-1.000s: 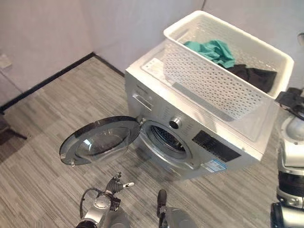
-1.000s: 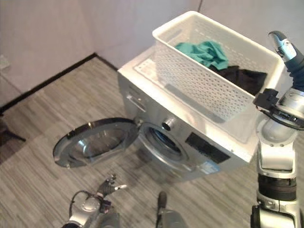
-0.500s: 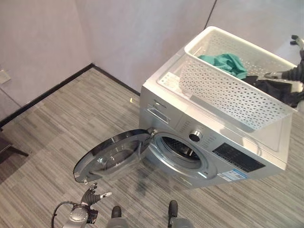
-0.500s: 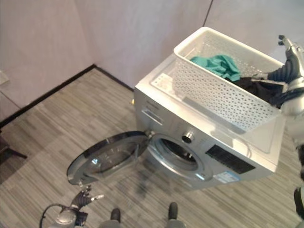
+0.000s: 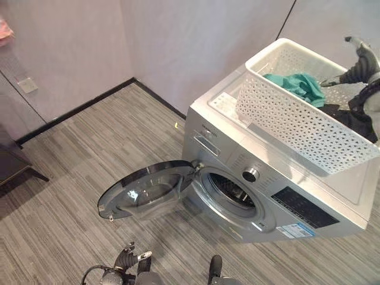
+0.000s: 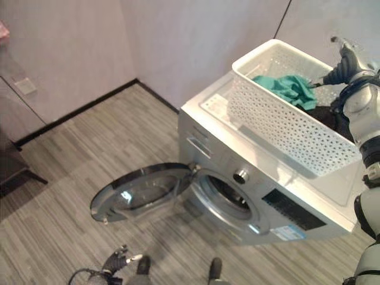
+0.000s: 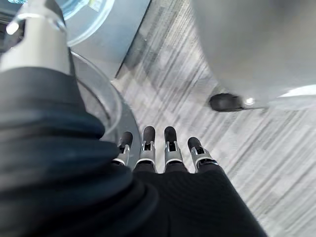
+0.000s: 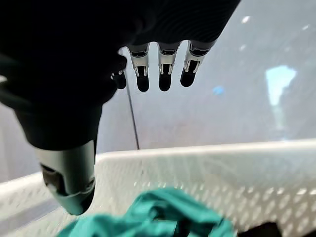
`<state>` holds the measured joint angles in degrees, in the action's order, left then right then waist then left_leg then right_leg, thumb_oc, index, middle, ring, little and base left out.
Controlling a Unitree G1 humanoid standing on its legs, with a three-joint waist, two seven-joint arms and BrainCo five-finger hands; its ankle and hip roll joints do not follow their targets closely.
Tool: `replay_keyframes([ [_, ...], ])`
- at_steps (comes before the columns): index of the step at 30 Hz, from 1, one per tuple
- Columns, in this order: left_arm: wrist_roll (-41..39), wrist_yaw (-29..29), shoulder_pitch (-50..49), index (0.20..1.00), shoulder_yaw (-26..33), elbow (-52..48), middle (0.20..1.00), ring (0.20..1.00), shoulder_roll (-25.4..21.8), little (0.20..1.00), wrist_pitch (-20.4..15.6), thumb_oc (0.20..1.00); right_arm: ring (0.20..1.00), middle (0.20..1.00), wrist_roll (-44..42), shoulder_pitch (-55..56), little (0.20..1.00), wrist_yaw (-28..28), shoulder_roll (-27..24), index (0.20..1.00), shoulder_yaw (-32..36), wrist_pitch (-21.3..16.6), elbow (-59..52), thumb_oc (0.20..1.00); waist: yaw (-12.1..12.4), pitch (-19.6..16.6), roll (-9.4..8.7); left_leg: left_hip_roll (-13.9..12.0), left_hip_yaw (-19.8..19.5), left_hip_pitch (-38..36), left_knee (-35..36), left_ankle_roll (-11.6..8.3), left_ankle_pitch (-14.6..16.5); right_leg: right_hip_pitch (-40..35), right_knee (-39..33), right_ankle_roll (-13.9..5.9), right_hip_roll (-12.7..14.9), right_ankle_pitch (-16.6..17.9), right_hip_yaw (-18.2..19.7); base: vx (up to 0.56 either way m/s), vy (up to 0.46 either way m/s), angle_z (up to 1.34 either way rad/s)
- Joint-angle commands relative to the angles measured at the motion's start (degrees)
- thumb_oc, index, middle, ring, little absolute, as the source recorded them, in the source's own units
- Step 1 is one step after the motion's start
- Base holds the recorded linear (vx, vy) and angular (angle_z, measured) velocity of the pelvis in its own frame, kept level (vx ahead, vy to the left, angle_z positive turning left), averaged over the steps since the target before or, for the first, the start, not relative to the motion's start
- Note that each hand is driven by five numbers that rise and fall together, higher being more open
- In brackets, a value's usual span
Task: Grab the laundry basket,head to the washer,open it,put in the laundry and shut it.
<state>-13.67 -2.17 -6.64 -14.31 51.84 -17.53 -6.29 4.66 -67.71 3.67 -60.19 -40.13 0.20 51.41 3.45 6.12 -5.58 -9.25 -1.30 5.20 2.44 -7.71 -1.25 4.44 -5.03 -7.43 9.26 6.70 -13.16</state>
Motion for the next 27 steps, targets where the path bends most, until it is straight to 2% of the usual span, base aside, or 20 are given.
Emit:
replay_keyframes([
  [1,-2.2,-0.5,3.4,1.000,-0.9,4.0,1.000,1.000,-1.3,1.000,-1.5,1.000,1.000,1.000,-3.0,-10.0,1.000,-2.3,-2.1,1.000,-4.0,-0.7,4.1,1.000,1.2,1.6,-1.86,-1.8,1.6,-0.4,0.9,1.13,0.0,-1.1,3.8,-0.75,1.2,-7.0,-0.3,0.00,-0.010,0.12],
  [9,-2.3,-0.7,4.8,1.000,1.1,11.0,1.000,1.000,-1.1,1.000,-1.5,1.000,1.000,1.000,-3.6,-12.3,1.000,-6.8,-1.6,1.000,-9.9,-1.1,4.9,1.000,1.0,2.7,-2.04,-2.3,1.0,0.8,2.0,0.64,-1.2,0.2,3.8,-0.51,0.6,-7.2,-0.7,0.00,-0.010,0.06],
  [17,-3.9,-0.2,5.6,1.000,2.3,12.4,1.000,1.000,-2.5,1.000,-1.5,1.000,1.000,1.000,-0.3,-15.4,1.000,-10.5,-0.1,1.000,-14.1,-0.8,15.9,1.000,2.5,3.5,-1.38,-2.4,-0.4,2.8,2.5,0.15,-2.4,1.7,3.6,-0.35,0.3,-7.4,-1.7,0.02,-0.023,0.03],
  [27,-5.5,1.4,4.9,1.000,1.8,10.4,1.000,1.000,-3.4,1.000,-1.8,1.000,1.000,1.000,-0.4,-16.4,1.000,-17.5,-3.8,1.000,-19.0,-0.2,18.3,1.000,3.9,6.1,-0.59,-3.1,-1.5,7.0,2.6,-0.59,-3.9,5.5,3.4,-0.03,-0.6,-7.5,-2.2,0.02,-0.026,0.05],
])
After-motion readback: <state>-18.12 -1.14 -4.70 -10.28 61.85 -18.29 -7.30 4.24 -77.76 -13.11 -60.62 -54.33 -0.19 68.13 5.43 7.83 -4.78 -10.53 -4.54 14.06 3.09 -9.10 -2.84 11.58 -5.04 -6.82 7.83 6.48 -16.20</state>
